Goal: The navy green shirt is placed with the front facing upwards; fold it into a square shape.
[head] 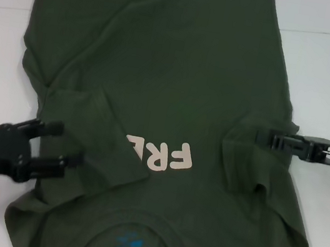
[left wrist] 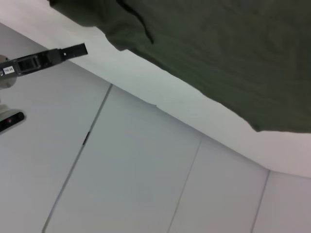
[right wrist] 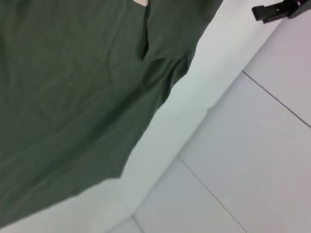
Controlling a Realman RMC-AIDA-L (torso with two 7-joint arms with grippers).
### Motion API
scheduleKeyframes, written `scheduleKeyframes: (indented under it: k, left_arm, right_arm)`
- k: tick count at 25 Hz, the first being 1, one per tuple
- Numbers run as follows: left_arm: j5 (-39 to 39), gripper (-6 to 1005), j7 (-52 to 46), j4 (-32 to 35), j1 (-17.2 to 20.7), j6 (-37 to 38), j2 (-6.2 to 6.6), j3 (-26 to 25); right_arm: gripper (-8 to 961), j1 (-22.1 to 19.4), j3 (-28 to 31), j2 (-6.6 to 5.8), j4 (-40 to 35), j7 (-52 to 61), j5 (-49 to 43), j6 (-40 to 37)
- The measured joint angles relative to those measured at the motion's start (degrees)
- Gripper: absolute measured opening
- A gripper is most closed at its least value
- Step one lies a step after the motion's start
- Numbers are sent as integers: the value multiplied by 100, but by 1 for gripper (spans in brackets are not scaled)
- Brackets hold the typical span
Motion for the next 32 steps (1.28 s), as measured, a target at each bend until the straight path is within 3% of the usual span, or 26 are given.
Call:
scheduleKeyframes:
  k: [4, 11, 25, 32]
  left_arm:
    - [97, 917, 70, 136, 247, 191, -22, -30]
    - [461, 916, 99, 315, 559, 297, -61, -147]
    - [1318, 912, 445, 464, 870, 235, -83, -901]
    - [1585, 905, 459, 419, 891, 5, -101, -962]
  right_arm:
    - [712, -342, 26, 72, -31, -373, 261, -73]
    - [714, -573, 231, 37, -1, -402, 461, -257]
    - [712, -445, 375, 52, 6, -340, 498, -608]
    - [711, -408, 372, 74, 6, -339, 498, -620]
